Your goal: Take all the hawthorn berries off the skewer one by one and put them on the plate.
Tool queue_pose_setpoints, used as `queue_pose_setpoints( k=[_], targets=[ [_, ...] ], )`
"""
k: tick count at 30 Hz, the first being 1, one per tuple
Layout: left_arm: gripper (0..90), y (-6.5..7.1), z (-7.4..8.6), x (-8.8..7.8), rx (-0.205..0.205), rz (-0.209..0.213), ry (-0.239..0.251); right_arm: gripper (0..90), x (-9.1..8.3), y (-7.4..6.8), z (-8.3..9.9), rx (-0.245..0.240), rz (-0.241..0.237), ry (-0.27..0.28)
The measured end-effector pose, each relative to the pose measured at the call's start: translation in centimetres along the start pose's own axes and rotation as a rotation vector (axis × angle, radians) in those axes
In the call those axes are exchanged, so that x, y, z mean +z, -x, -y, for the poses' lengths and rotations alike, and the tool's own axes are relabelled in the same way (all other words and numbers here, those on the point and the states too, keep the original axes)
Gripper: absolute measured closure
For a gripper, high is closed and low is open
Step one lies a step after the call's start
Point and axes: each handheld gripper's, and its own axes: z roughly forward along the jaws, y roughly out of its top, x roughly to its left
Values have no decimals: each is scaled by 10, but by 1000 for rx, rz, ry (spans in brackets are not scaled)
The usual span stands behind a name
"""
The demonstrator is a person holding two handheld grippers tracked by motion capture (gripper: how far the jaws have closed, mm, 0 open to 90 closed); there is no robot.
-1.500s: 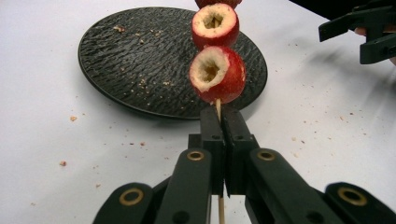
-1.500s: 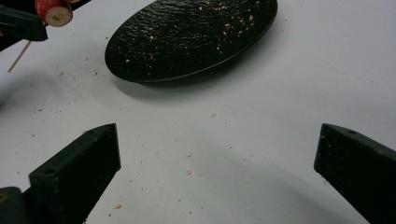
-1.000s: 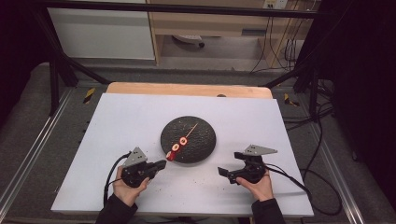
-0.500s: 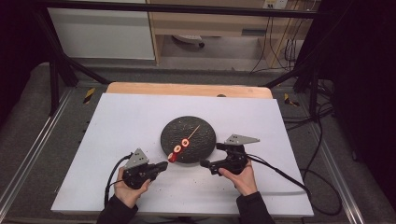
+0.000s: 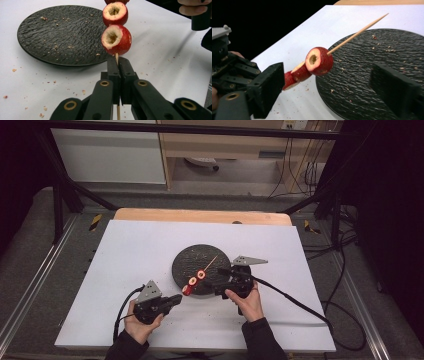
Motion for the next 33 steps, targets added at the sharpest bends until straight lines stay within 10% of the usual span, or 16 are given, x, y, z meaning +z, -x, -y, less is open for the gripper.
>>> queue_pose_setpoints(
  k=[20,33],
  targets=[
    [882,7,-1,0,18,13,16,603,7,7,-2,64,-106,7],
    [882,6,0,0,26,26,35,648,3,6,-5,91,-146,3]
  ],
)
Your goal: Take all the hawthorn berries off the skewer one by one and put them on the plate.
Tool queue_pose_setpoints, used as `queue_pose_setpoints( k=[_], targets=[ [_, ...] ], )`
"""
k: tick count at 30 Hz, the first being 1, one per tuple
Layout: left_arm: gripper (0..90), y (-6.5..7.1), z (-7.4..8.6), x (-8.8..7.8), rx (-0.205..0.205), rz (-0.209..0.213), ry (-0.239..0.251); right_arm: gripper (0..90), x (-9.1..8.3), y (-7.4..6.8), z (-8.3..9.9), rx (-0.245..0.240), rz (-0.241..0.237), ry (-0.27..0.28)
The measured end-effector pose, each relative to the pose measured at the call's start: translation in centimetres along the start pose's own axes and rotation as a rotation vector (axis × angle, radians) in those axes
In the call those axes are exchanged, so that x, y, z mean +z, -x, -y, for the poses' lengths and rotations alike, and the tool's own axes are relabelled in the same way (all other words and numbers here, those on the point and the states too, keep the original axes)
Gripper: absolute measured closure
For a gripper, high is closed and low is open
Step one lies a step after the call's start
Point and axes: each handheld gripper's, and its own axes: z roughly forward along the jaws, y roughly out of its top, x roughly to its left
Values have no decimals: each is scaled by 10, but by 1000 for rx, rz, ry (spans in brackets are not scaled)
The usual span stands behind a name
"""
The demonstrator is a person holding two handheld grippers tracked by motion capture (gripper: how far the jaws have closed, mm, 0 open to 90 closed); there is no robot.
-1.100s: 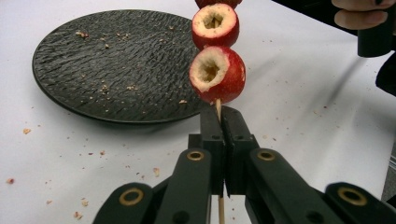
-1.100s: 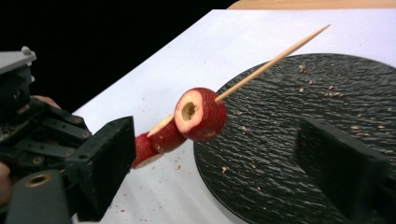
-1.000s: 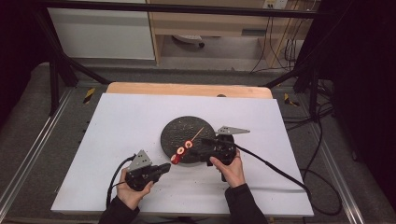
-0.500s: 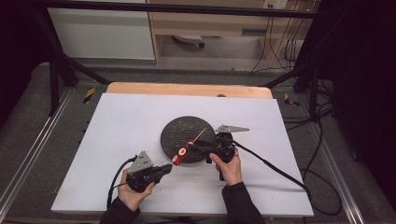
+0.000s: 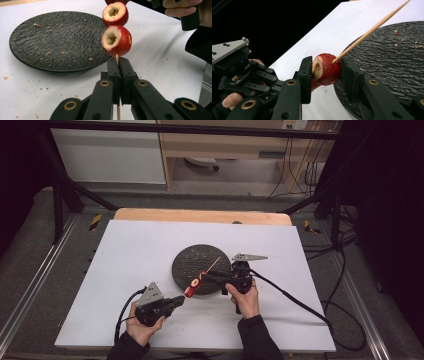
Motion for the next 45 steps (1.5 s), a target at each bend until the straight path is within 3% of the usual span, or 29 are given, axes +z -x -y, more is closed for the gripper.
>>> queue_pose_setpoints(
  k=[12,24,31,45],
  targets=[
    [883,-1,-1,-1,10,1,17,667,-2,2,-4,16,-24,4],
    [885,1,0,-4,40,-32,40,679,-1,3,-6,38,-41,33],
    [885,2,1,-5,40,-21,64,614,2,4,-3,37,-23,50],
    [885,4,0,-5,56,-18,83,669,1,3,-5,70,-62,57]
  ],
)
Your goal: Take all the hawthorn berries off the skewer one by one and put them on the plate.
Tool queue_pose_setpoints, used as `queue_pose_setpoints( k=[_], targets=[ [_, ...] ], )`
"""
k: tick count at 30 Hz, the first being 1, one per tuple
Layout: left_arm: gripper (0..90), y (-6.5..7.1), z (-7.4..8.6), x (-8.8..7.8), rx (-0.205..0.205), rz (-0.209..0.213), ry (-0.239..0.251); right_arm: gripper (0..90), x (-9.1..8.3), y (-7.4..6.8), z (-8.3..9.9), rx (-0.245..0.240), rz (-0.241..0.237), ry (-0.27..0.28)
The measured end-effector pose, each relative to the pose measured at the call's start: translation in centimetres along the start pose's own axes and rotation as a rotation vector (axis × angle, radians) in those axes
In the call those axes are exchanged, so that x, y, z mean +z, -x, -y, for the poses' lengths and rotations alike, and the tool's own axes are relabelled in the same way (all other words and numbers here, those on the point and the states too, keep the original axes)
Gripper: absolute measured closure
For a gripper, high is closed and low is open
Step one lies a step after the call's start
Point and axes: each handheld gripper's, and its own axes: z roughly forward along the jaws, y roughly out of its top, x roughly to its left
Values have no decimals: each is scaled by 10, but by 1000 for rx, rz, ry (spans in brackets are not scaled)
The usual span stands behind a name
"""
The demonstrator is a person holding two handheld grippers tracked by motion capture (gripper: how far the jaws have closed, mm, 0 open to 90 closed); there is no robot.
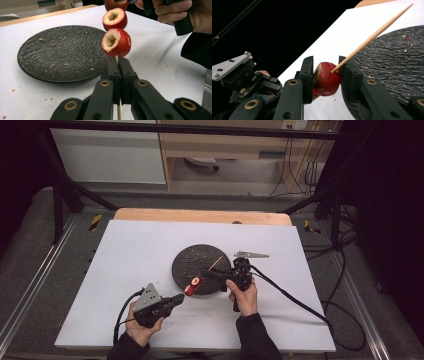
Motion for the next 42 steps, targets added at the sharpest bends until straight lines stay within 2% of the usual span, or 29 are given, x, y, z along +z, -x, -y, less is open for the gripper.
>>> queue_pose_setpoints(
  k=[12,26,38,42],
  targets=[
    [885,0,-1,-1,16,-11,10,688,-3,1,-6,20,-5,15],
    [885,-2,-1,-4,24,-11,24,692,-15,4,-23,36,9,41],
    [885,-6,1,-5,35,-17,18,694,-30,11,-42,35,51,74],
    [885,-9,4,-5,31,-25,2,697,-38,14,-51,26,93,109]
  ],
)
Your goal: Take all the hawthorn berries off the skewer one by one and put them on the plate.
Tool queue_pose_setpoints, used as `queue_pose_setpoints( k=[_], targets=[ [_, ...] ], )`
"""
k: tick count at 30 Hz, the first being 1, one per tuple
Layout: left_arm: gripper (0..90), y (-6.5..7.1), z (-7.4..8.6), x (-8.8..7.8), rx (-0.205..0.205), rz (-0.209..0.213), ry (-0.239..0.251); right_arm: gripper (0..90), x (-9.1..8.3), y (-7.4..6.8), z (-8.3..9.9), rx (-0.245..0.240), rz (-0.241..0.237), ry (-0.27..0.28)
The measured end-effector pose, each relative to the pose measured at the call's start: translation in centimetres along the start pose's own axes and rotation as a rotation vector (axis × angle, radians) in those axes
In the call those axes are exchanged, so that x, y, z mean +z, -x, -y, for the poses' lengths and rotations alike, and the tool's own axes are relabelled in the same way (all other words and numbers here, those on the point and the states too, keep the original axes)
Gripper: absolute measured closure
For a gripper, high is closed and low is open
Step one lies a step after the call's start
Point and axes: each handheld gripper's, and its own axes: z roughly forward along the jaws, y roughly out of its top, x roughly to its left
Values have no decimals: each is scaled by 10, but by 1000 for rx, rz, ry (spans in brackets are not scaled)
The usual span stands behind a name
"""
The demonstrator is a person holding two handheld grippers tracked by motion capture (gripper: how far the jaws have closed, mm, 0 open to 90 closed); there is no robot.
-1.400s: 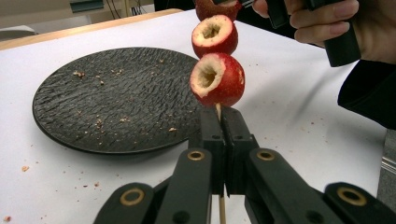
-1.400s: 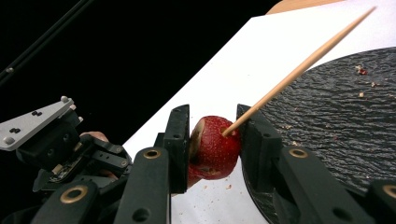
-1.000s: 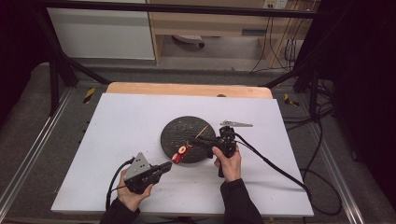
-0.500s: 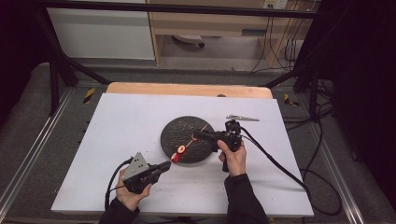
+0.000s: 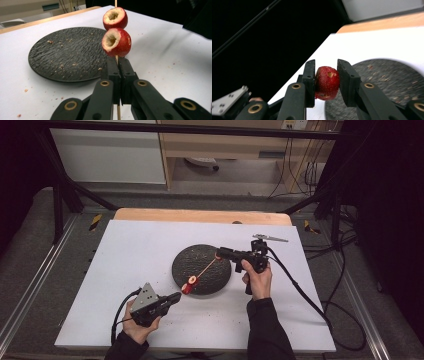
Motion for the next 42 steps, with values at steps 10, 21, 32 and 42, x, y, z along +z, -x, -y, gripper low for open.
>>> queue_pose_setpoints(
  k=[10,21,32,42],
  targets=[
    [884,-8,0,-3,-31,-38,2,696,3,10,-6,-41,122,-12],
    [884,-16,1,-4,-76,-80,-23,695,62,43,44,-37,246,-204],
    [884,-16,2,-2,-86,-83,-41,664,75,53,62,-46,296,-302],
    [884,-16,1,-2,-87,-81,-40,421,58,37,48,-135,297,-233]
  ],
)
